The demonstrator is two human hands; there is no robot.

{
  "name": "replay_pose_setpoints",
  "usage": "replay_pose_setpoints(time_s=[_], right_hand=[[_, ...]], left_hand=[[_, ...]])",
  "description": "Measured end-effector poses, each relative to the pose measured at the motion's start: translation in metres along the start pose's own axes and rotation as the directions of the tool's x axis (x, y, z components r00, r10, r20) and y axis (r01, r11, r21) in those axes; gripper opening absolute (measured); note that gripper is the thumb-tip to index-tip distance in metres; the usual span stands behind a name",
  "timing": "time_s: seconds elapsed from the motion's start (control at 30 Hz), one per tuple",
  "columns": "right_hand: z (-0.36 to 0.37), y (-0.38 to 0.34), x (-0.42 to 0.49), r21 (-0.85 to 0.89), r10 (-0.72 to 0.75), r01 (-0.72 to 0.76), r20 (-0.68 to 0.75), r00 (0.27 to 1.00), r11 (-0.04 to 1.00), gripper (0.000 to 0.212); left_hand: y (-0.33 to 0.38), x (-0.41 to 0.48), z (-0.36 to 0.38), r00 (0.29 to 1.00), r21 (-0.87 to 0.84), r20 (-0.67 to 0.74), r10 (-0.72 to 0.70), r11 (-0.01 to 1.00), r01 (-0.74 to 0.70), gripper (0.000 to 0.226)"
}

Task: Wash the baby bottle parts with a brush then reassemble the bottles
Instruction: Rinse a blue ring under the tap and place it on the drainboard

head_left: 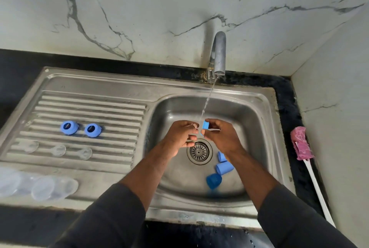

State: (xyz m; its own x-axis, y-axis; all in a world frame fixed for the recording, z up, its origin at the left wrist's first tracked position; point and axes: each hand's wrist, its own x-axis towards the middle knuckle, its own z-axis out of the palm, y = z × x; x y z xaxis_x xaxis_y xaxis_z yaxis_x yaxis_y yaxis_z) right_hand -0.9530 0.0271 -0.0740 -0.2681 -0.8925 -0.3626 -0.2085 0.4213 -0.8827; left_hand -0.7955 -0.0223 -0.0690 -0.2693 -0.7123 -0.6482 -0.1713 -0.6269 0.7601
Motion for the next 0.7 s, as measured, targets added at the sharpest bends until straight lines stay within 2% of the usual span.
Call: replay_pose_setpoints(time_s=[0.1, 0.3, 0.47, 0.57, 0.7], right_hand=[[-0.001, -0.004, -0.01, -0.066, -0.045, 0.048, 0.048, 0.998, 0.997, 0.048], [0.011, -0.012, -0.025, -0.091, -0.115, 0.122, 0.085, 0.99, 0.988, 0.047], [0.04, -0.033, -0.036, -0.088, -0.133, 0.133, 0.013, 0.991, 0.987, 0.04], [0.074, -0.053, -0.039, -0.141, -0.176, 0.188, 0.091, 0.98, 0.972, 0.036], [0.135, -0.088, -0.047, -0.226, -0.264, 0.304, 0.19, 0.946, 0.925, 0.042]], left_hand=[[0.0, -0.018, 0.0, 0.998, -0.011, -0.004, 0.062, 0.998, -0.063, 0.023], [0.001, -0.058, -0.01, 0.987, 0.035, -0.035, 0.155, 0.987, -0.154, 0.018], [0.001, -0.084, -0.047, 0.984, 0.113, -0.081, 0.162, 0.982, -0.152, 0.008], [0.006, -0.099, -0.081, 0.977, 0.129, -0.114, 0.181, 0.978, -0.166, 0.019], [0.015, -0.115, -0.143, 0.951, 0.262, -0.163, 0.262, 0.941, -0.214, 0.013]])
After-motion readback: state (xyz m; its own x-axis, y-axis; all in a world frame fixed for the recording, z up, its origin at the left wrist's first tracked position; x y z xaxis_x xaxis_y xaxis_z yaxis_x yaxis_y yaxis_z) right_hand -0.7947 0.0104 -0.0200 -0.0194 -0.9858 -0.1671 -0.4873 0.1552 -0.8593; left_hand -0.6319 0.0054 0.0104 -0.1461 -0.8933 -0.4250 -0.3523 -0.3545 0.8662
